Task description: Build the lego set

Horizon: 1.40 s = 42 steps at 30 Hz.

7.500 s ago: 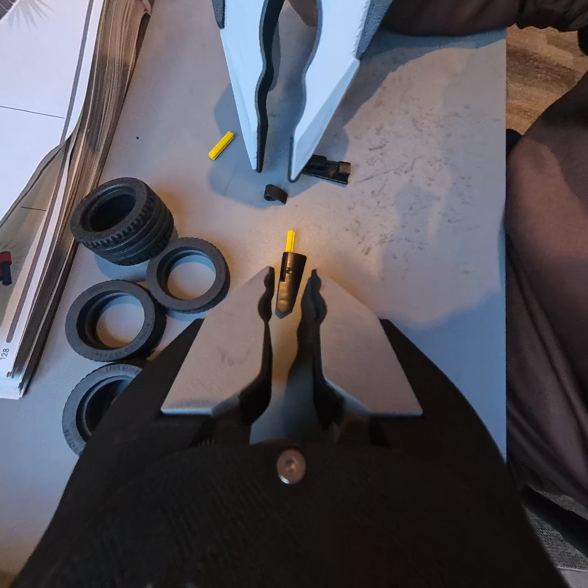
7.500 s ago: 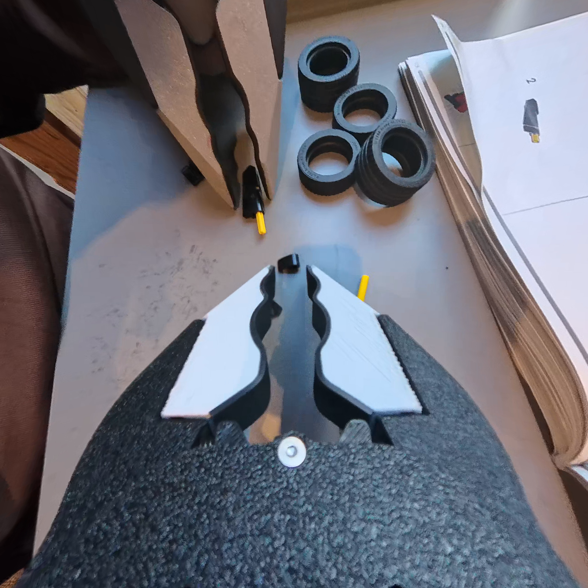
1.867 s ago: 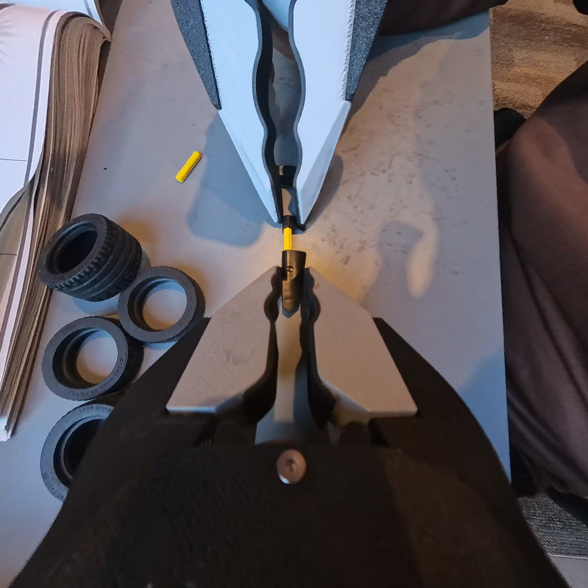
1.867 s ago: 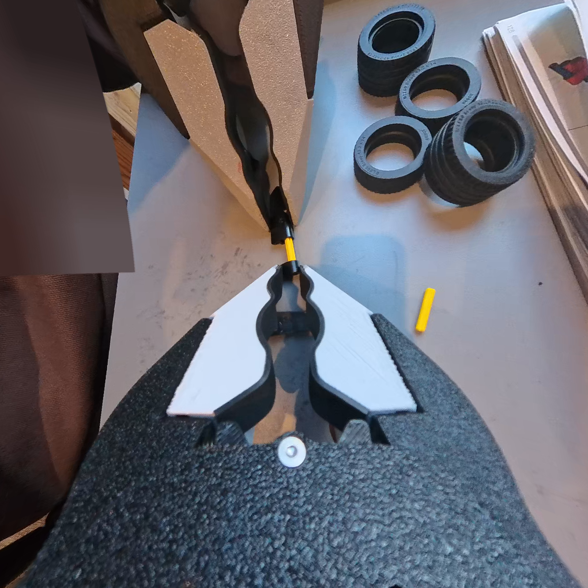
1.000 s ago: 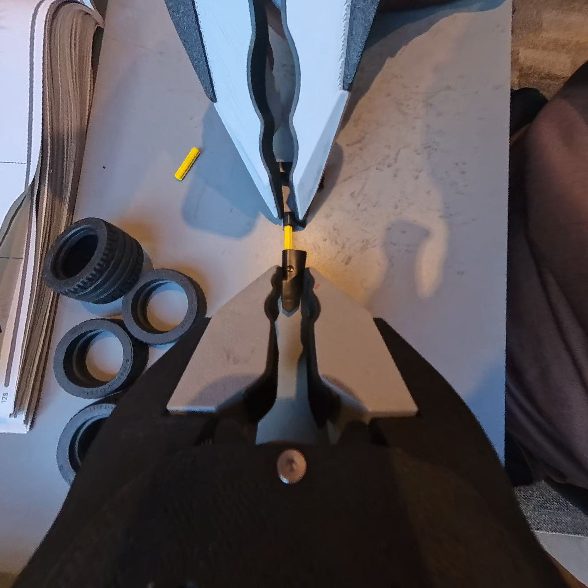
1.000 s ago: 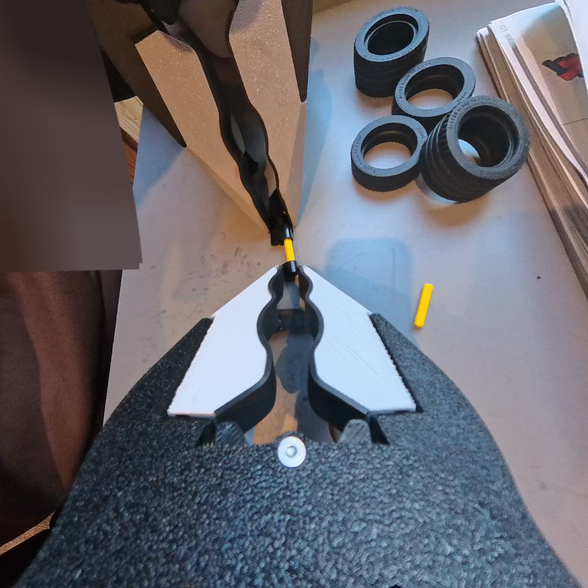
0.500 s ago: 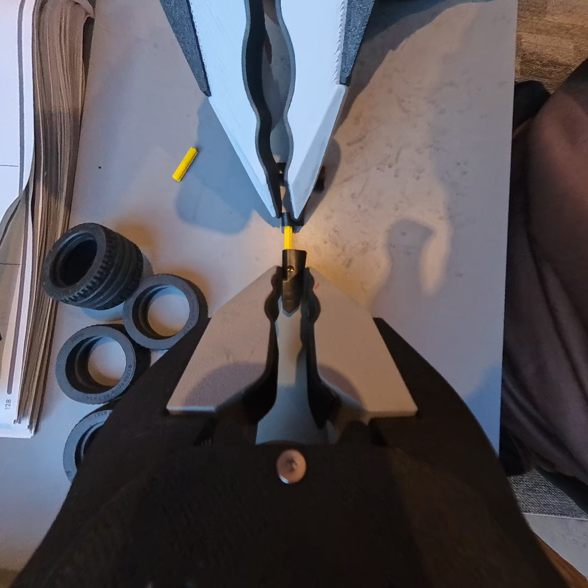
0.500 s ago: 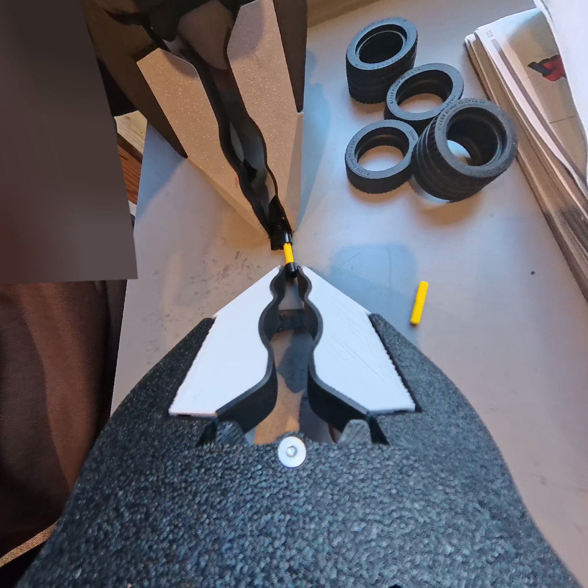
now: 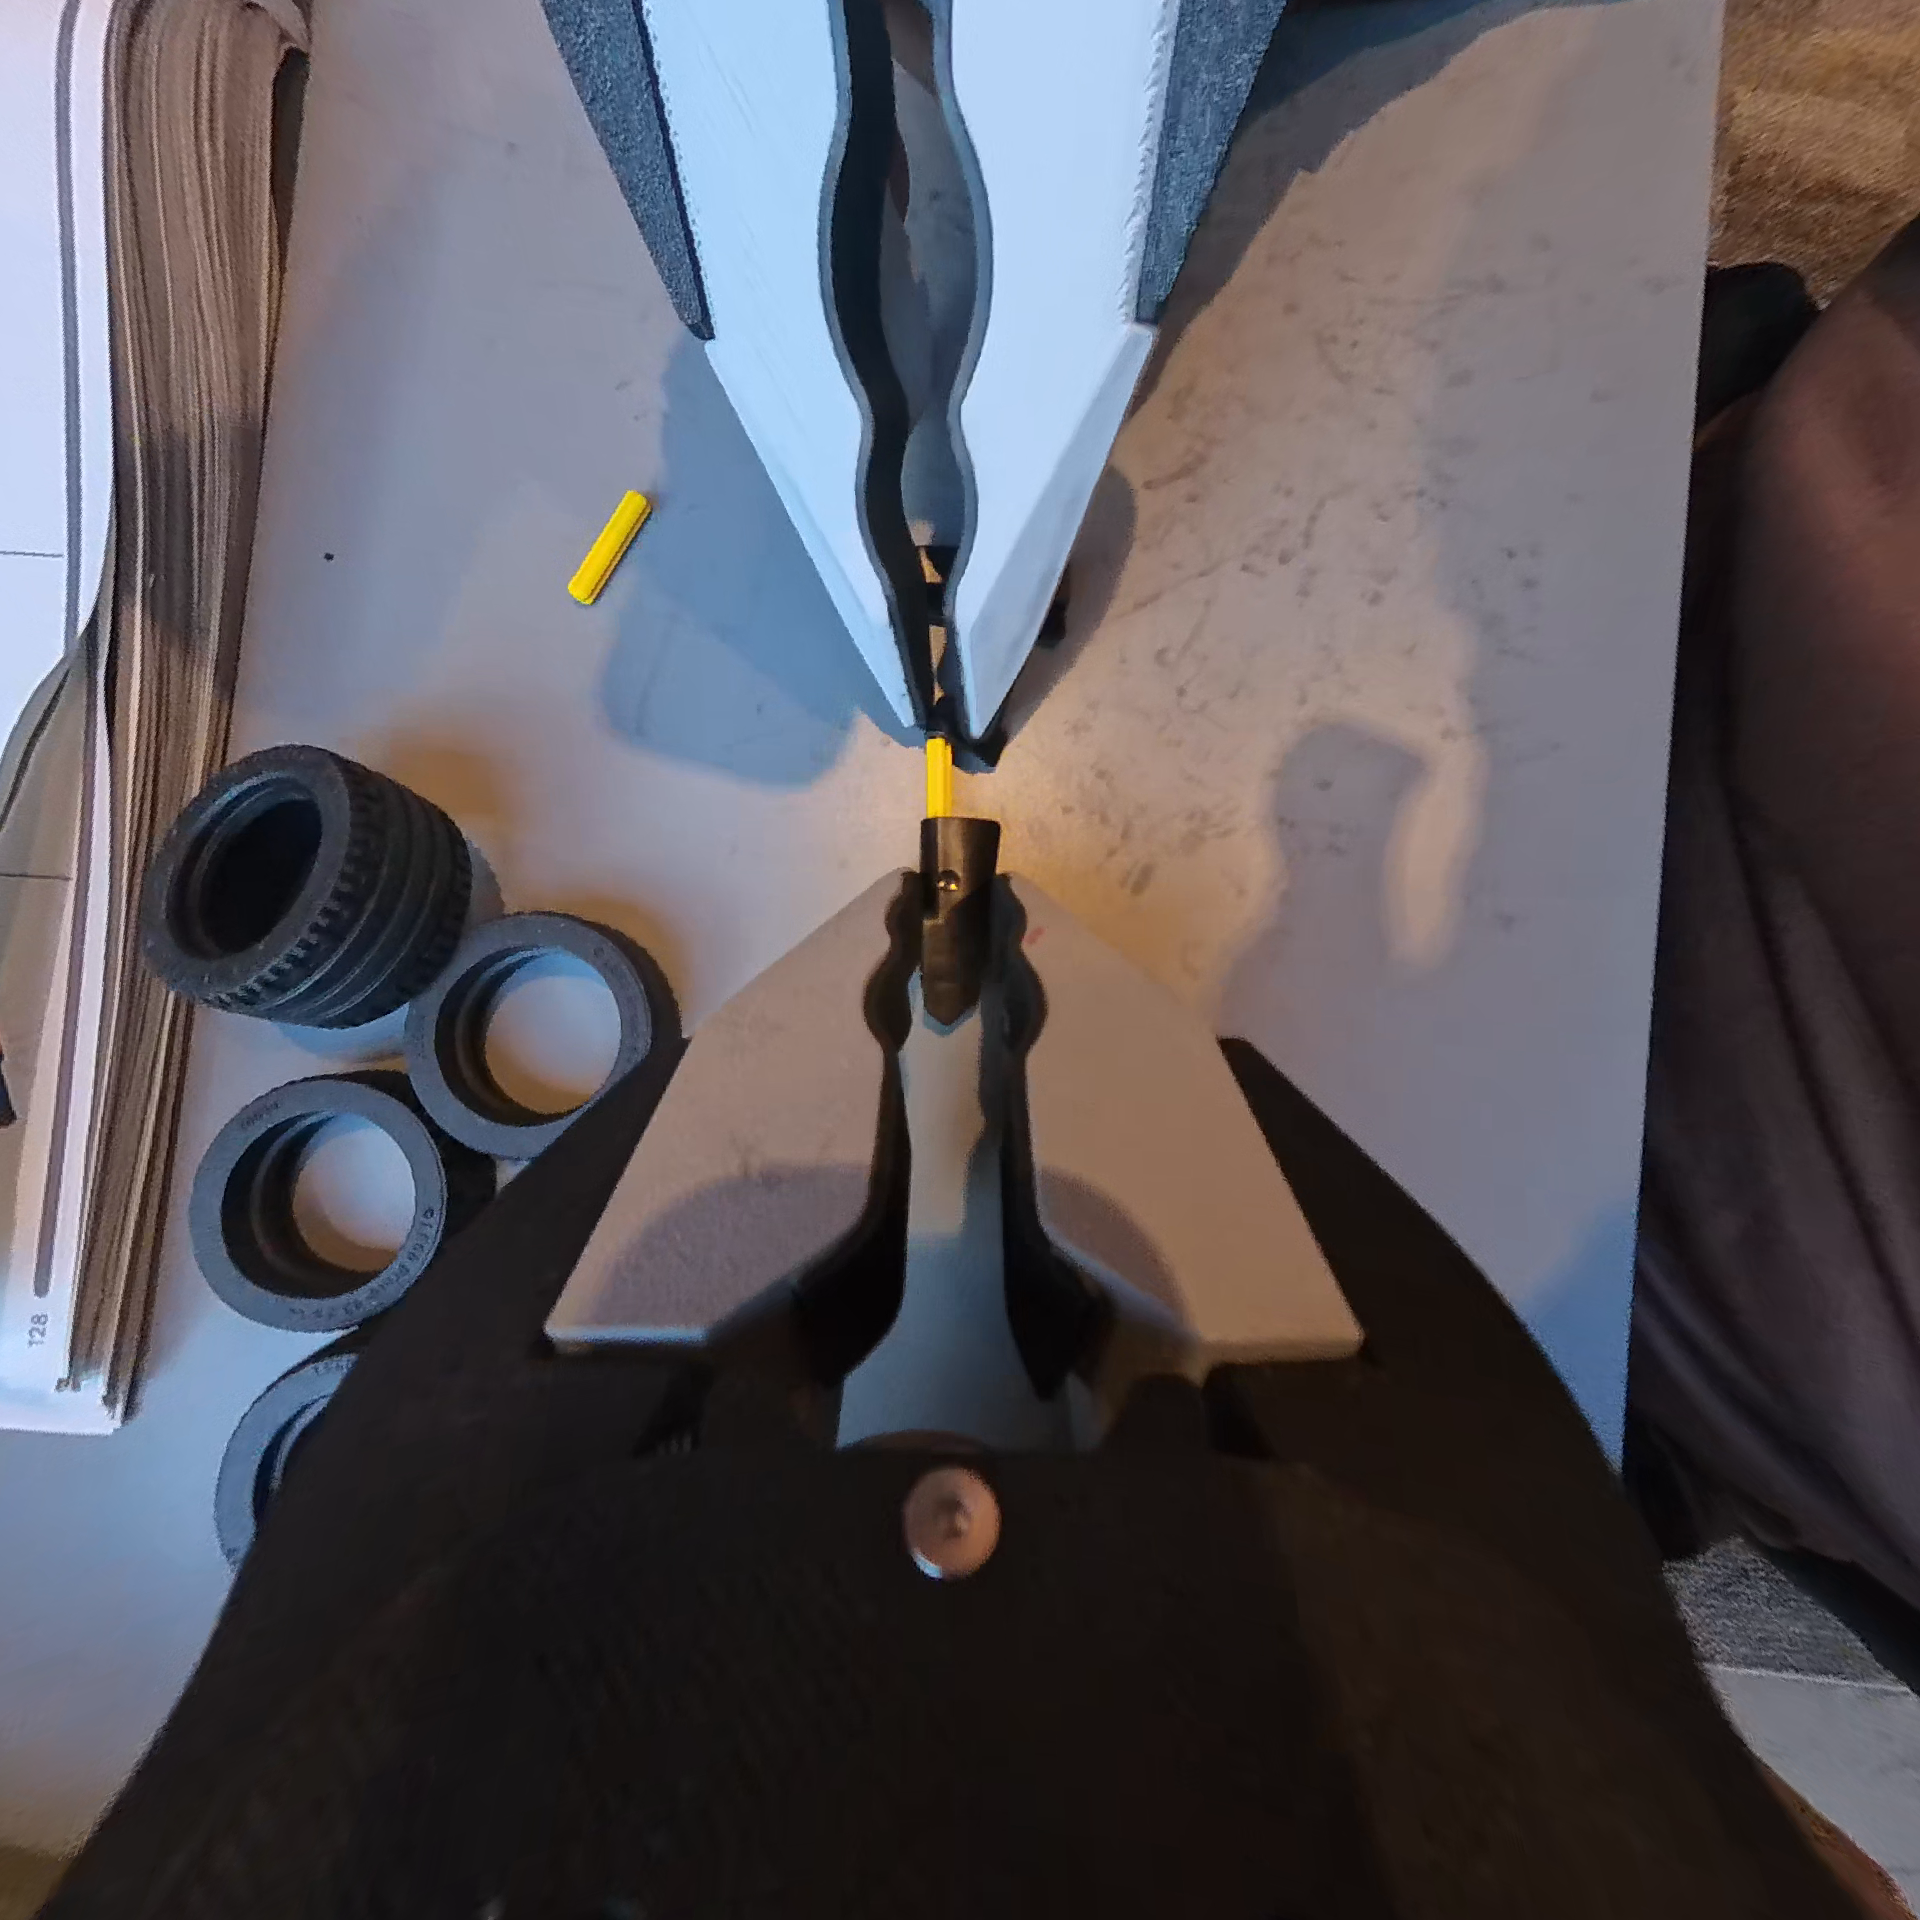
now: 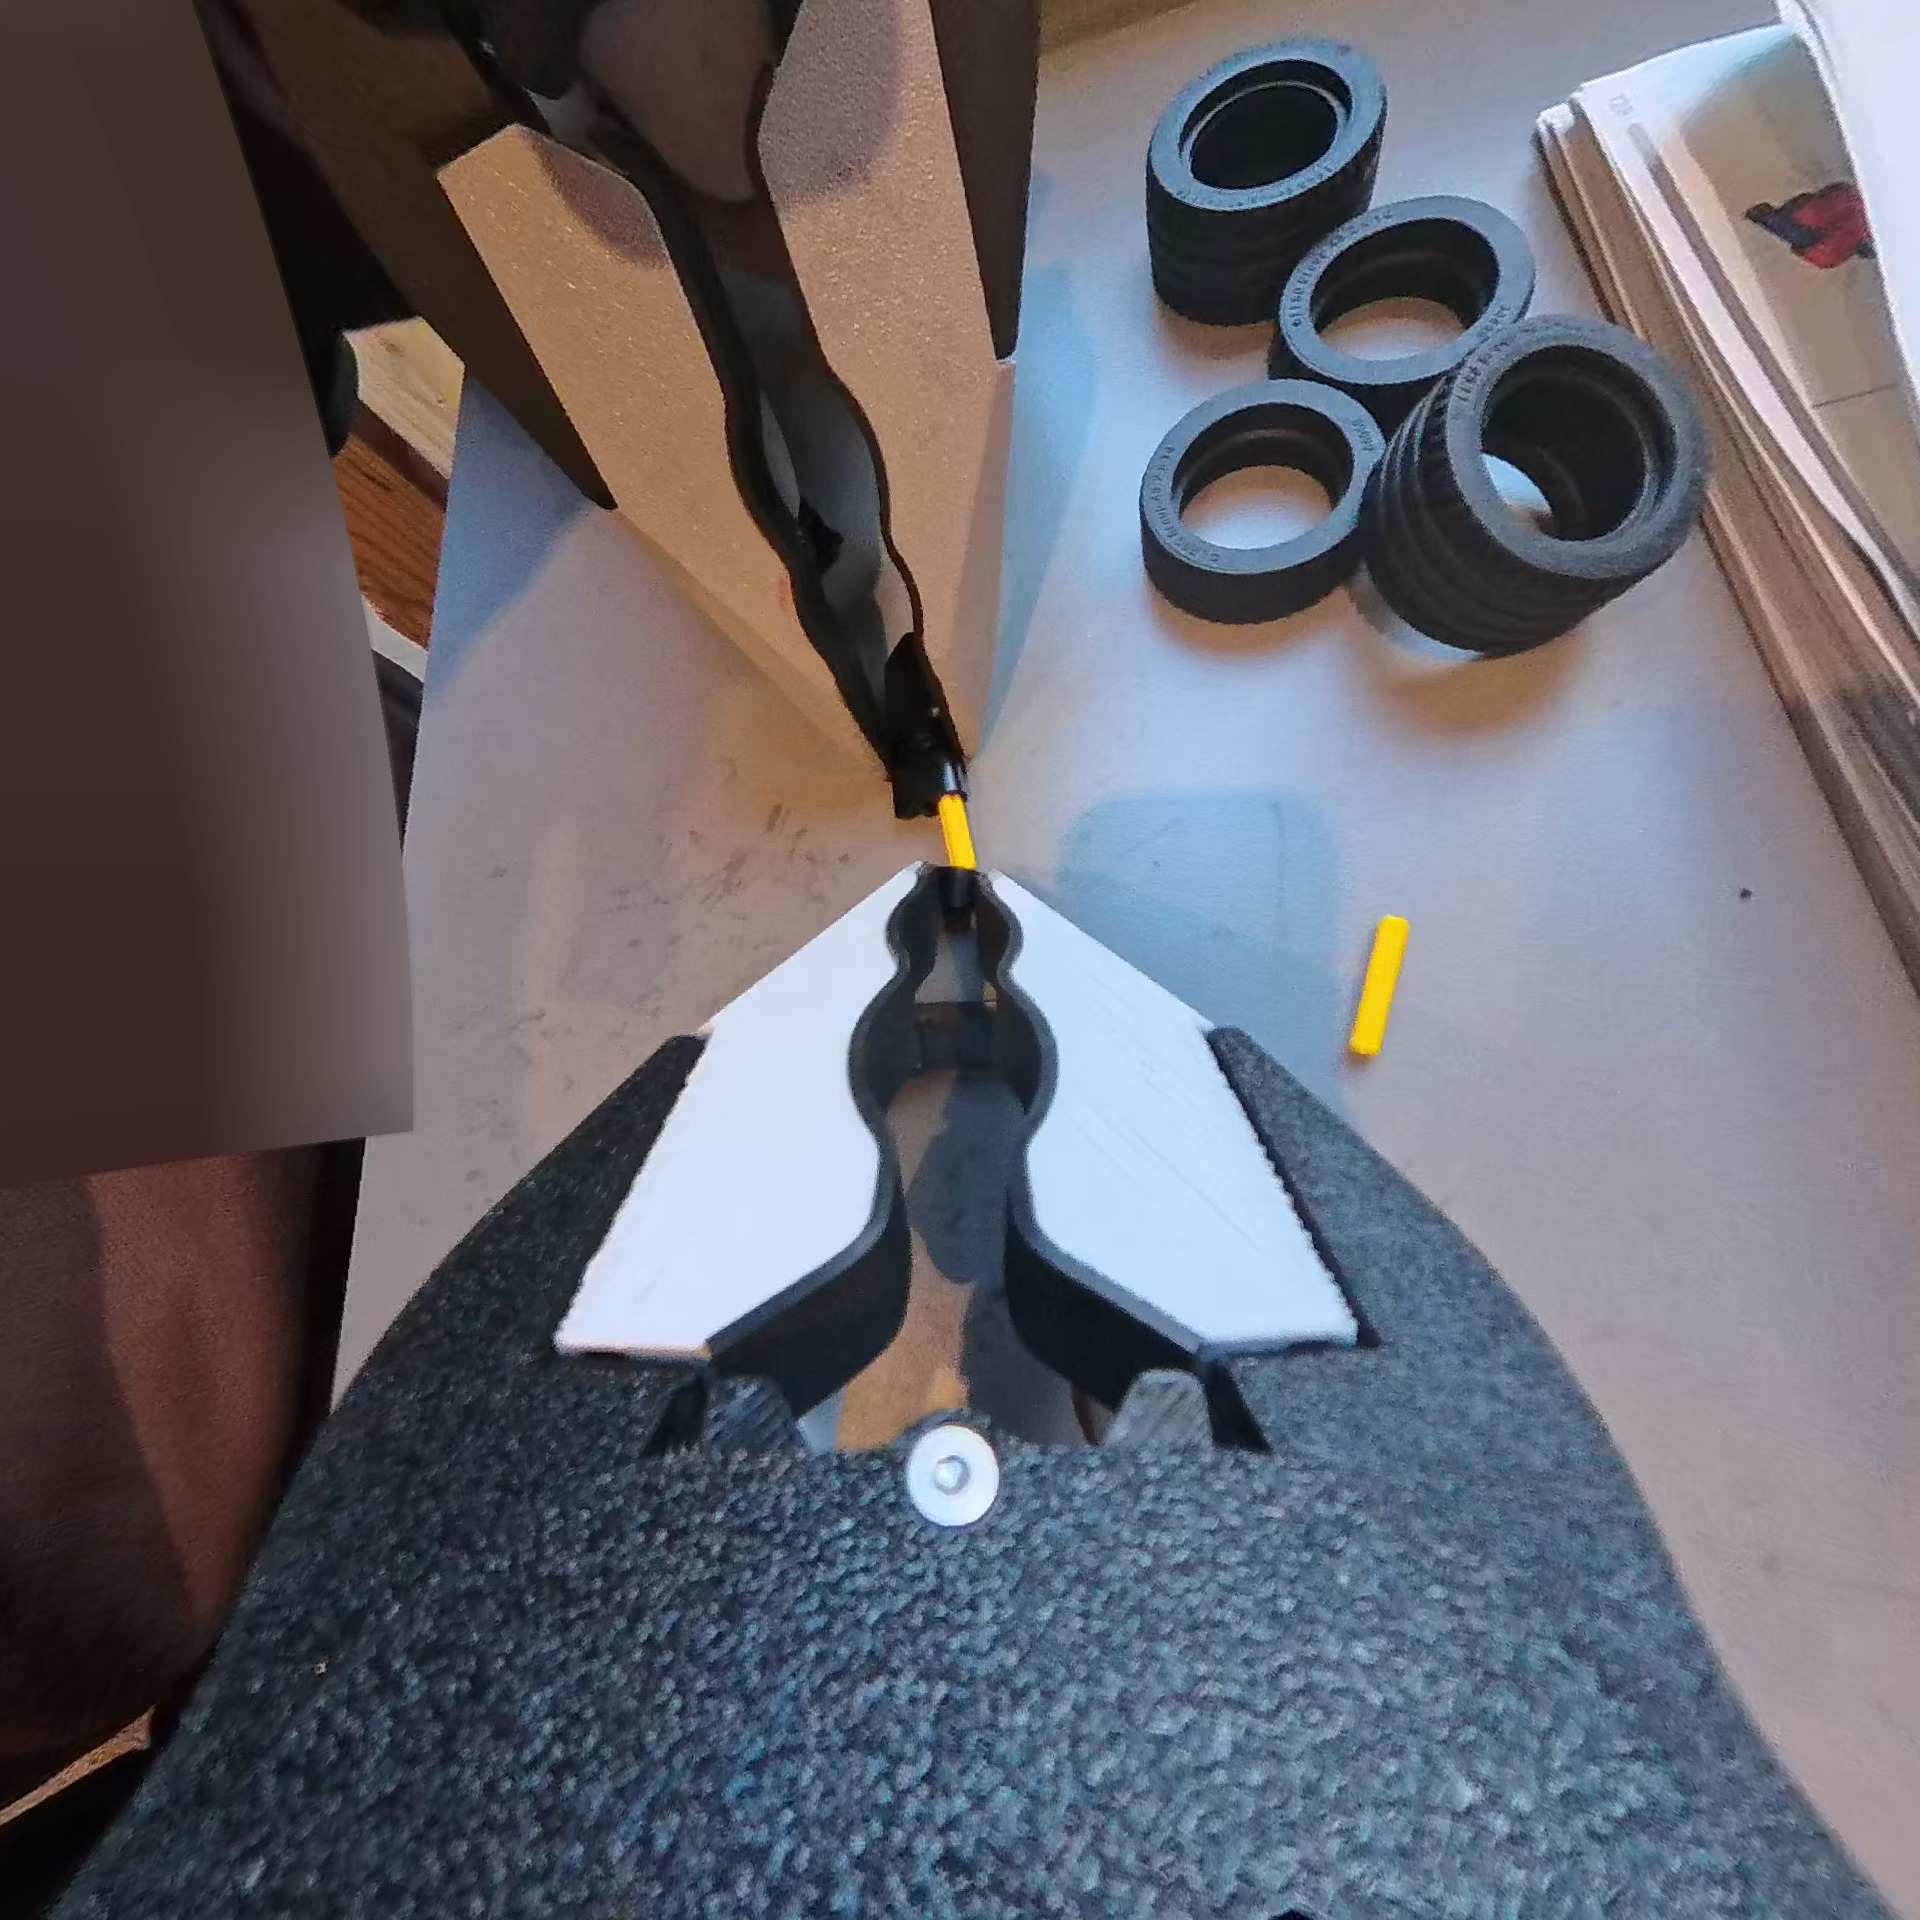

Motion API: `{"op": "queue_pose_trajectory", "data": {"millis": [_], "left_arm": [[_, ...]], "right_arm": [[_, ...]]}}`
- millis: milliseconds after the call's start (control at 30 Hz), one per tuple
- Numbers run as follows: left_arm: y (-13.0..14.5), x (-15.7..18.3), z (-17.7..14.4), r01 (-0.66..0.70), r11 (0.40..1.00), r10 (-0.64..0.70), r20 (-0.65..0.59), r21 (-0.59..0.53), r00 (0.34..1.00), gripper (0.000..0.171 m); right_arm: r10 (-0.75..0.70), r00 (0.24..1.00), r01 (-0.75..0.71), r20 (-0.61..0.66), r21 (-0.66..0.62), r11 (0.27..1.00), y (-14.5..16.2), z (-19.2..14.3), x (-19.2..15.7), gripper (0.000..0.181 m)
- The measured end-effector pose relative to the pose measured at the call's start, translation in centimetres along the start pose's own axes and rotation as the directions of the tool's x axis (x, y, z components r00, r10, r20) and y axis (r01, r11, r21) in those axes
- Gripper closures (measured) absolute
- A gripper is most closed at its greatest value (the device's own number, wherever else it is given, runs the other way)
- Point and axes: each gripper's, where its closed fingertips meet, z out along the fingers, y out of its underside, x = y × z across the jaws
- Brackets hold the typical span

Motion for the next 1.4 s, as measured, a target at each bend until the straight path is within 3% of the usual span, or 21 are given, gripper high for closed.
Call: {"op": "queue_pose_trajectory", "data": {"millis": [400,567,833,967,1167,1400], "left_arm": [[0.1,0.0,0.0,-0.227,0.972,0.225,-0.029,-0.059,0.974,0.162],[0.2,0.1,-0.1,-0.264,0.96,0.262,-0.041,-0.092,0.964,0.162],[0.0,0.2,0.0,-0.178,0.974,0.174,-0.042,-0.137,0.984,0.162],[-0.8,1.2,0.6,-0.168,0.985,0.162,-0.104,-0.047,0.981,0.162],[-0.6,0.7,0.5,-0.157,0.987,0.155,-0.061,-0.037,0.986,0.161],[-0.7,0.6,0.5,-0.112,0.994,0.111,-0.035,-0.009,0.993,0.161]], "right_arm": [[-0.147,0.989,0.147,0.016,-0.03,0.989,0.1,0.0,-0.4,0.177],[-0.193,0.981,0.193,0.004,-0.05,0.98,0.1,0.1,-0.6,0.177],[-0.157,0.988,0.157,0.002,-0.034,0.987,-0.1,0.1,-0.4,0.18],[-0.179,0.984,0.179,-0.001,-0.034,0.983,-0.2,0.4,-0.7,0.181],[-0.092,0.996,0.092,-0.001,0.046,0.995,-1.0,-0.8,0.0,0.181],[-0.118,0.993,0.116,-0.023,-0.047,0.992,1.1,-1.9,0.0,0.173]]}}
